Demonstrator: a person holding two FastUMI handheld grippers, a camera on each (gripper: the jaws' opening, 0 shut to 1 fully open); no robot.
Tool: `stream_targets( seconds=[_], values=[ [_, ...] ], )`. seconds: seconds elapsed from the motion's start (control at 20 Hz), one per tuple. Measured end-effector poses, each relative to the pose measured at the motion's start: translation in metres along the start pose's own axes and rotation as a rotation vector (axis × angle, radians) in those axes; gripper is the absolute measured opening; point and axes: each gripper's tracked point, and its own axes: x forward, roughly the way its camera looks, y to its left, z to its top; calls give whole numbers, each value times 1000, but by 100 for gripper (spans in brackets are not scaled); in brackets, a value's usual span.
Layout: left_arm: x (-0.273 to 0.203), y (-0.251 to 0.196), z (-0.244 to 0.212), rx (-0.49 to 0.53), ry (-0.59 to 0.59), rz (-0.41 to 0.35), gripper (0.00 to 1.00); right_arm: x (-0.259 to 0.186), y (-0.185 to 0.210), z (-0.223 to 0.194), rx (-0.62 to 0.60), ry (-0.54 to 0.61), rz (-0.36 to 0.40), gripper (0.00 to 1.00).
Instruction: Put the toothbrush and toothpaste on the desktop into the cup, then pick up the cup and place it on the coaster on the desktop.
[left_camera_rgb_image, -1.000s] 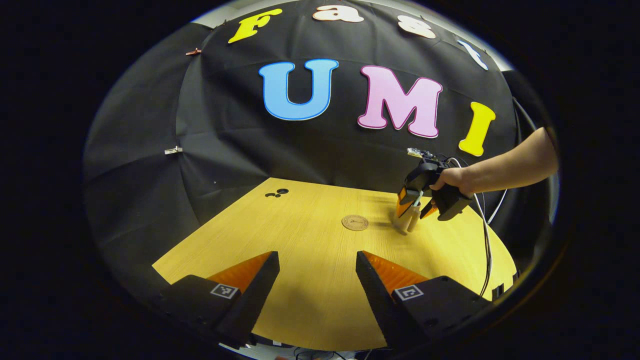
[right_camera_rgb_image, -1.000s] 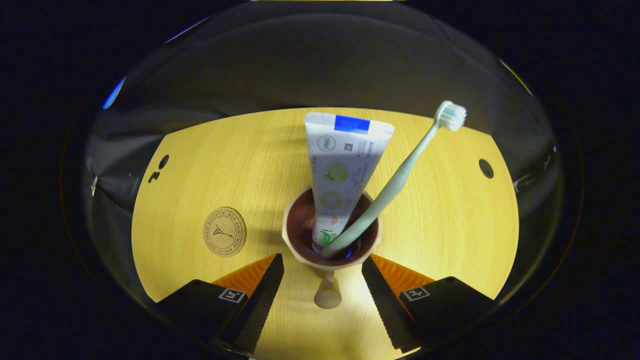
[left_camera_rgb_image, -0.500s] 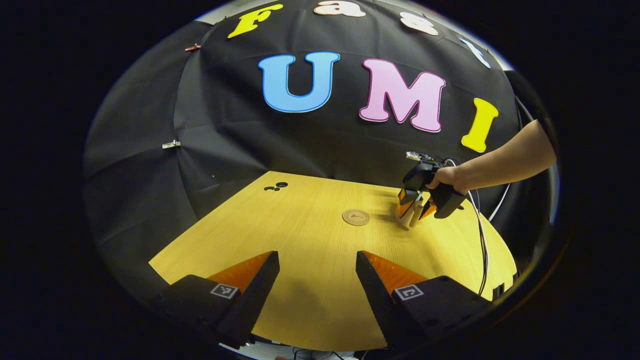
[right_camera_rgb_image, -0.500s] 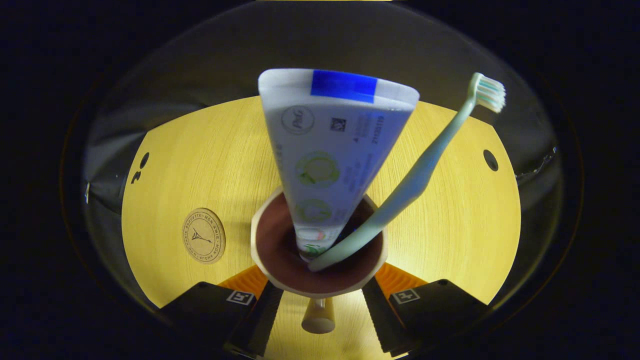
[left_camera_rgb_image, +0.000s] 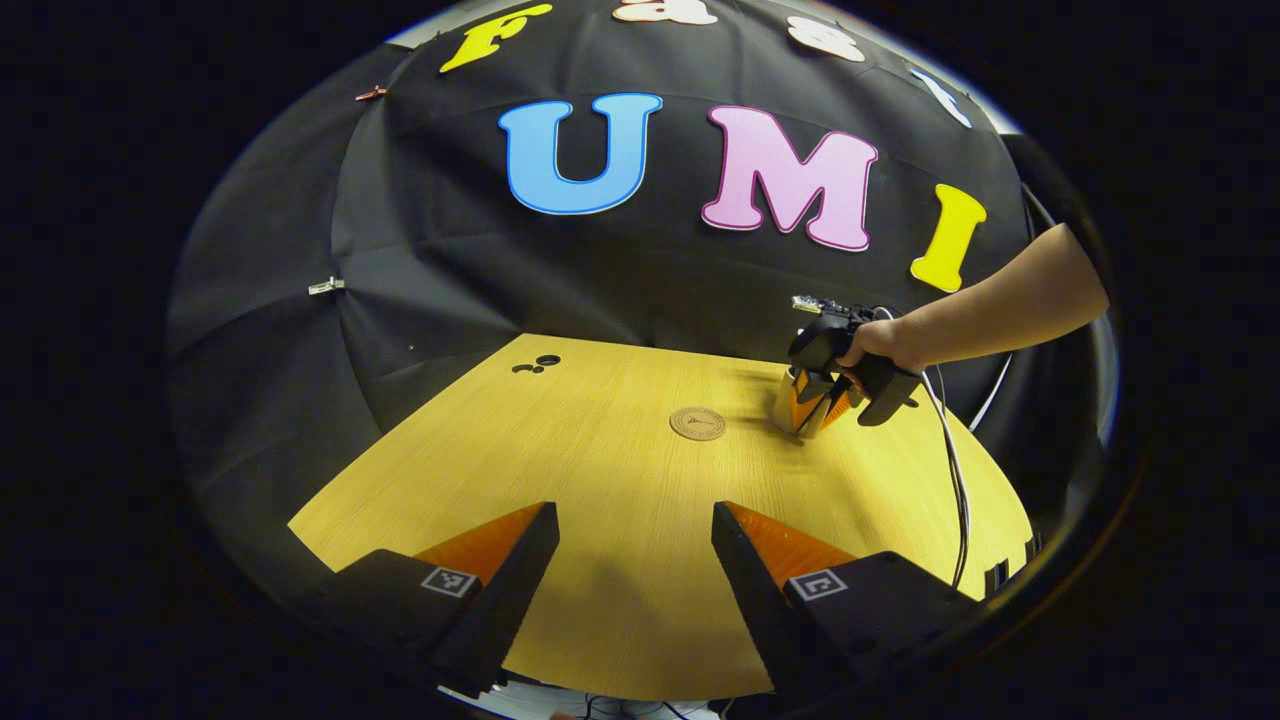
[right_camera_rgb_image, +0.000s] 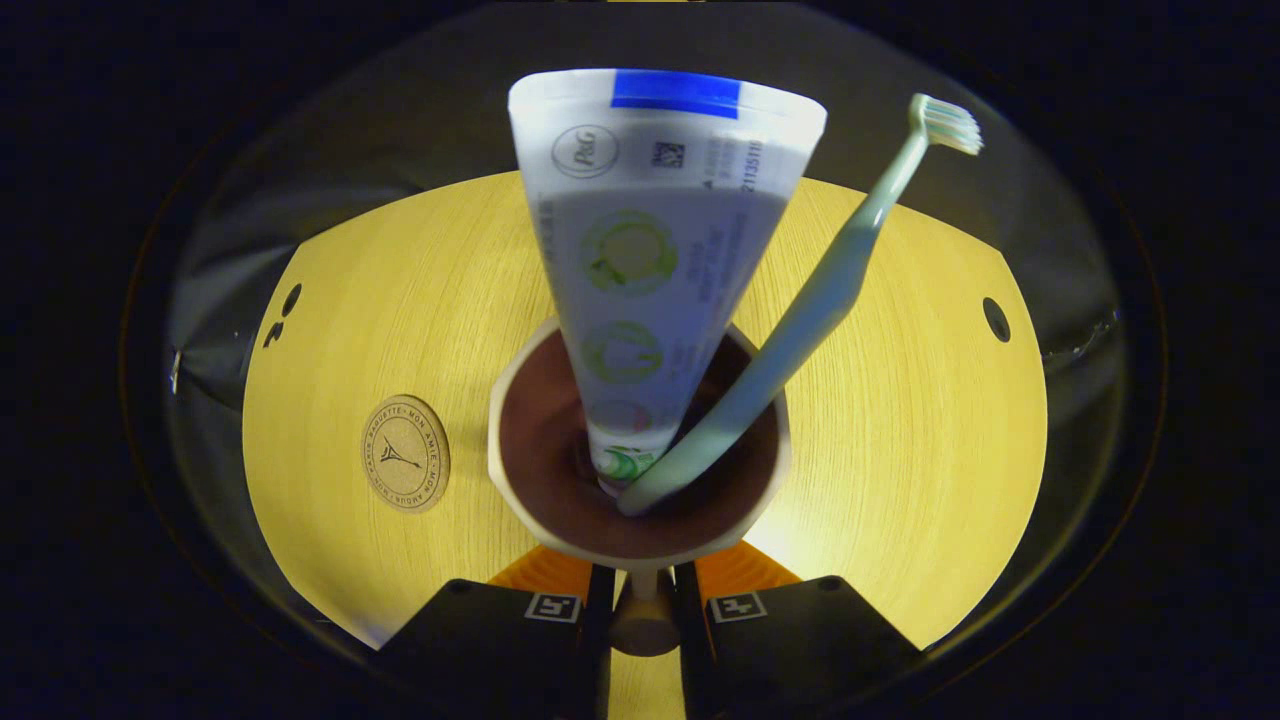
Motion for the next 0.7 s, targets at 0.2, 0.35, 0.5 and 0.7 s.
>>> stream_targets(
  seconds=[0.2,0.35,0.5,0.7],
  values=[
    [0,-2,-7,5,18,-5,98,-5,-3,-2,-70,-23,-12,29],
    [1,-3,-8,15,23,-10,98,-16,2,6,-94,-66,-2,29],
    [2,-6,-7,21,21,-21,98,-30,11,13,-92,-96,22,28],
    [4,-13,-8,27,20,-40,98,-50,25,20,-196,-141,11,29]
  ],
)
